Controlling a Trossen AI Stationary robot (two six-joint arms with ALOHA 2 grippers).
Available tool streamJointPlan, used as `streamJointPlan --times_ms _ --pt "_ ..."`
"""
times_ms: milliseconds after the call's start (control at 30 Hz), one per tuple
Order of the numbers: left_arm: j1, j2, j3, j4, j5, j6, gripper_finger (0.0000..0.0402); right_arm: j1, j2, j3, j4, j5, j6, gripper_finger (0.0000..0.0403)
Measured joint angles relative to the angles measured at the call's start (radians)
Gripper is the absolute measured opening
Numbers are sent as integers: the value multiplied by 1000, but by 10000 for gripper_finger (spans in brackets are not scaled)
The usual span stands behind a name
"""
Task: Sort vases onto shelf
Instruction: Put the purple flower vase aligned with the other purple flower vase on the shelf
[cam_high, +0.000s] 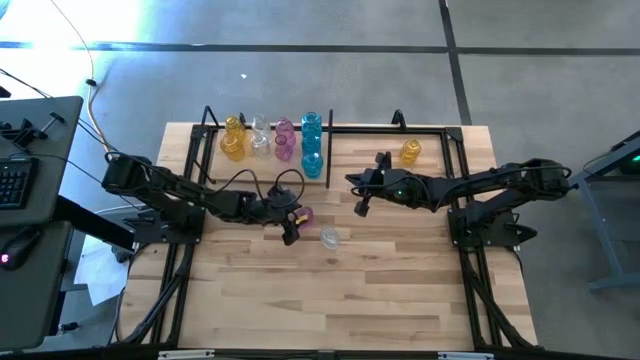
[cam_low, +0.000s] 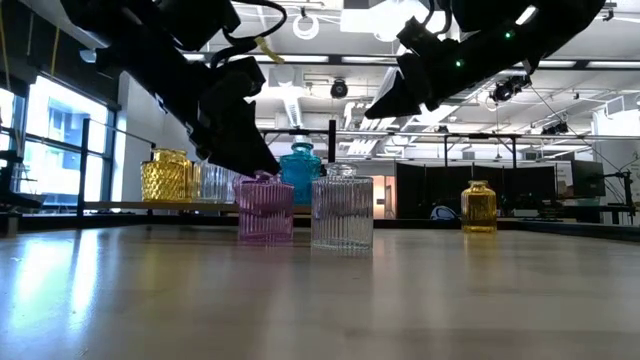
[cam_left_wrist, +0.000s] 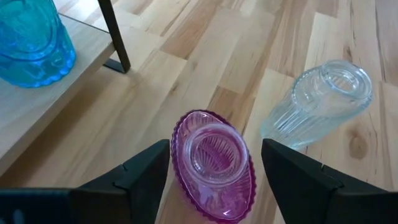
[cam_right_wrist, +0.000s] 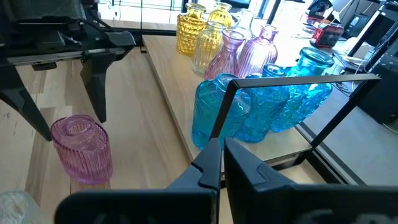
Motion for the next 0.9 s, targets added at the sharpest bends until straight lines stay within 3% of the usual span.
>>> streamJointPlan --times_ms 533,900 --pt "30 -2 14 -53 47 95 136 0 0 1 0 0 0 0" --pt "32 -34 79 -236 47 262 121 0 0 1 0 0 0 0"
